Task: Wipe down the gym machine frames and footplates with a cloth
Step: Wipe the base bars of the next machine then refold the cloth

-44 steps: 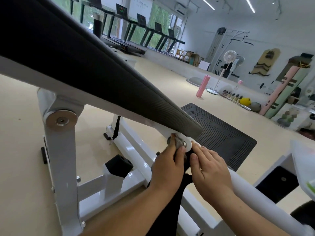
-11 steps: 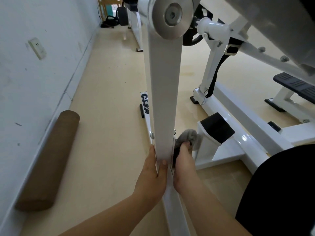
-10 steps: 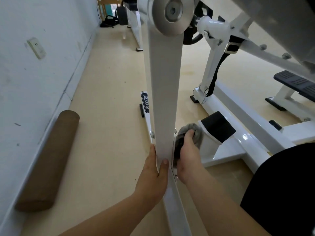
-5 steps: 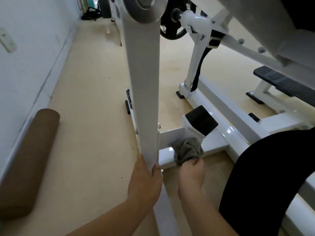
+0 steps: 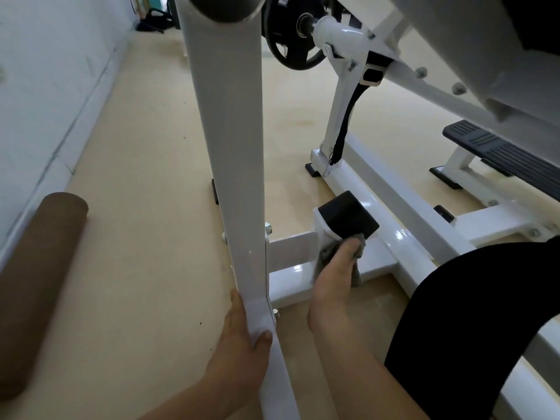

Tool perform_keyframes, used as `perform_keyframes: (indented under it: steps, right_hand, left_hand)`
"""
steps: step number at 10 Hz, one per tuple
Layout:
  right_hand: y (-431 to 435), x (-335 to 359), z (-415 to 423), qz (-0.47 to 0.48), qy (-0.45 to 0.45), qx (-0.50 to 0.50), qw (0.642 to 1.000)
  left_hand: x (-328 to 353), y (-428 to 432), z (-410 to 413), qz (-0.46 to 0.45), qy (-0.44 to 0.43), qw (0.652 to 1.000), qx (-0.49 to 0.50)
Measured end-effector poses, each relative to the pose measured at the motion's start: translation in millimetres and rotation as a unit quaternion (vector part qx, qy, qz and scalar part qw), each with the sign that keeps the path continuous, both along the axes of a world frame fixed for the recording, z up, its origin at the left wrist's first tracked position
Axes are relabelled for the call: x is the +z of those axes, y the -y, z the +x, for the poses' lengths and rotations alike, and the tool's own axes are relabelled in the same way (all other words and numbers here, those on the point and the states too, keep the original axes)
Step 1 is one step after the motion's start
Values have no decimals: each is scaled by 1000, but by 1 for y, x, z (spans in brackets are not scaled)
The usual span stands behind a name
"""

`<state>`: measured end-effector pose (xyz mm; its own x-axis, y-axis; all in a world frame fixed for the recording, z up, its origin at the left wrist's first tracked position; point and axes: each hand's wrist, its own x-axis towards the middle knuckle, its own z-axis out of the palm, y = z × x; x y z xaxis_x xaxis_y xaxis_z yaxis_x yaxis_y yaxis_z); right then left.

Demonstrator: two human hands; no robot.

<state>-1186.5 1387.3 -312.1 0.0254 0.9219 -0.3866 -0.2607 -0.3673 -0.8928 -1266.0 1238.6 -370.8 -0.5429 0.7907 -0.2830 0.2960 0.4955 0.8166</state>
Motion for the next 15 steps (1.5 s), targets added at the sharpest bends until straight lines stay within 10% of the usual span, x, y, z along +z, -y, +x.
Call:
perform_keyframes:
  steps: [2,4,5,7,11,13,14,15]
  right_hand:
    - [-41,-2,5,-127,-168,-134,968]
    - [-3,-7,-35,-46,246,-19,968]
    - [4,-2,-34,-62,-23,-60,996]
    - [-10,-24,0,31,196,59,978]
    - [-1,-7,-42,44,178,18,983]
    - [-5,-51,30,151,350,187,906]
    - [0,-53,64,173,466,318,808]
    - [-11,-59,91,200,501,290,791]
  left_hand:
    - [0,-2,0,5,26,1000,5]
    - [7,-5,7,1,27,1000,13]
    - [10,-3,7,-1,33,999,13]
    - [11,-1,-2,-14,39,999,1]
    - [17,0,4,-7,62,998,8]
    - [30,1,4,-28,33,999,2]
    - [39,-3,23,-75,-84,993,-24]
    - [51,-5,40,-44,-178,978,-98]
